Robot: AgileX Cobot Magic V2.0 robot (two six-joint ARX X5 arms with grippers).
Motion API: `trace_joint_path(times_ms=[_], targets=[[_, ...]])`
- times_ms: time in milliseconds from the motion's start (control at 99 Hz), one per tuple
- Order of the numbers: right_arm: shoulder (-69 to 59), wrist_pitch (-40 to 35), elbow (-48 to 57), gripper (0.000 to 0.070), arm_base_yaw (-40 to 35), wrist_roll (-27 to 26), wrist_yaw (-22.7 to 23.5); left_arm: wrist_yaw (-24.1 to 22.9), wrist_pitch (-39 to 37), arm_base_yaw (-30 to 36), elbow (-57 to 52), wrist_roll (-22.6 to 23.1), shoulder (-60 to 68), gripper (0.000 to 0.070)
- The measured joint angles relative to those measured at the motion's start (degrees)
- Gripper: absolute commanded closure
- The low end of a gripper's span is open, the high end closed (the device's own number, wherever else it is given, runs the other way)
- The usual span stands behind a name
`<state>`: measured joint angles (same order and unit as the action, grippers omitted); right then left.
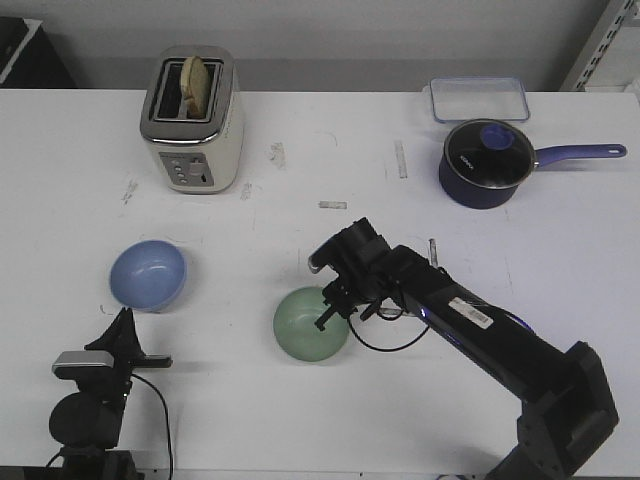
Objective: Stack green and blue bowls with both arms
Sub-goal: 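Slide the green bowl with the right gripper toward the table center, then release the green bowl and retract the right gripper to rest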
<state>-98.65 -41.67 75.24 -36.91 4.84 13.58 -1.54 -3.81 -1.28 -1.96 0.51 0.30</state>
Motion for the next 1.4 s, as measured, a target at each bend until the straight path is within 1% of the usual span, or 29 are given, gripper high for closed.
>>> trace_joint_path(times_ms=[20, 61, 121, 131, 141, 172, 212, 273, 394, 444, 505, 525, 606, 667, 707, 747, 859, 929, 1061, 1131, 1242, 1323, 1404], targets=[[0.0, 0.1, 0.0, 0.0648, 0.0, 0.0, 0.0, 0.0, 0.0, 0.0, 0.0, 0.0, 0.0, 0.0699], [0.0, 0.2, 0.0, 0.0564, 0.1, -0.1, 0.0, 0.0, 0.0, 0.0, 0.0, 0.0, 0.0, 0.0699], [0.0, 0.2, 0.0, 0.0395, 0.2, -0.1, 0.0, 0.0, 0.0, 0.0, 0.0, 0.0, 0.0, 0.0699], [0.0, 0.2, 0.0, 0.0353, 0.2, -0.1, 0.0, 0.0, 0.0, 0.0, 0.0, 0.0, 0.0, 0.0699], [0.0, 0.2, 0.0, 0.0339, 0.2, -0.1, 0.0, 0.0, 0.0, 0.0, 0.0, 0.0, 0.0, 0.0699], [0.0, 0.1, 0.0, 0.0262, 0.2, -0.2, 0.0, 0.0, 0.0, 0.0, 0.0, 0.0, 0.0, 0.0699], [0.0, 0.0, 0.0, 0.0228, 0.2, -0.2, 0.1, 0.0, 0.0, 0.0, 0.0, 0.0, 0.0, 0.0699], [0.0, -0.1, 0.0, 0.0227, 0.2, -0.2, 0.2, 0.0, 0.0, 0.0, 0.0, 0.0, 0.0, 0.0699], [1.5, -0.5, 1.0, 0.0233, 0.3, -0.2, 0.1, 0.0, 0.0, 0.0, 0.0, 0.0, 0.0, 0.0699], [2.9, -0.5, 1.8, 0.0267, 0.7, -0.2, -0.1, 0.0, 0.0, 0.0, 0.0, 0.0, 0.0, 0.0699], [5.6, -0.1, 3.4, 0.0356, 1.3, -0.2, -0.1, 0.0, 0.0, 0.0, 0.0, 0.0, 0.0, 0.0699], [6.3, 0.2, 3.7, 0.0397, 1.4, -0.2, -0.1, 0.0, 0.0, 0.0, 0.0, 0.0, 0.0, 0.0699], [10.8, 1.7, 4.4, 0.0504, 3.0, -0.2, -0.1, 0.0, 0.0, 0.0, 0.0, 0.0, 0.0, 0.0699], [13.7, 1.7, 4.4, 0.0607, 4.5, -0.2, -0.3, 0.0, 0.0, 0.0, 0.0, 0.0, 0.0, 0.0699], [15.5, 1.7, 4.4, 0.0662, 5.6, -0.2, -1.0, 0.0, 0.0, 0.0, 0.0, 0.0, 0.0, 0.0699], [17.2, 1.6, 4.4, 0.07, 6.7, -0.2, -2.3, 0.0, 0.0, 0.0, 0.0, 0.0, 0.0, 0.0699], [22.1, 0.0, 4.4, 0.07, 10.7, -0.2, -6.8, 0.0, 0.0, 0.0, 0.0, 0.0, 0.0, 0.0699], [25.5, 0.2, 3.3, 0.07, 13.4, -0.2, -9.4, 0.0, 0.0, 0.0, 0.0, 0.0, 0.0, 0.0699], [32.0, 0.5, -1.9, 0.07, 19.0, -0.2, -12.2, 0.0, 0.0, 0.0, 0.0, 0.0, 0.0, 0.0699], [35.5, 1.9, -7.0, 0.07, 22.3, -0.2, -12.4, 0.0, 0.0, 0.0, 0.0, 0.0, 0.0, 0.0699], [42.6, 6.4, -17.3, 0.07, 27.1, -1.0, -13.8, 0.0, 0.0, 0.0, 0.0, 0.0, 0.0, 0.0699], [48.1, 10.3, -24.7, 0.07, 29.6, -1.4, -15.2, 0.0, 0.0, 0.0, 0.0, 0.0, 0.0, 0.0699], [53.5, 14.0, -31.8, 0.07, 31.3, -1.7, -15.4, 0.0, 0.0, 0.0, 0.0, 0.0, 0.0, 0.0699]])
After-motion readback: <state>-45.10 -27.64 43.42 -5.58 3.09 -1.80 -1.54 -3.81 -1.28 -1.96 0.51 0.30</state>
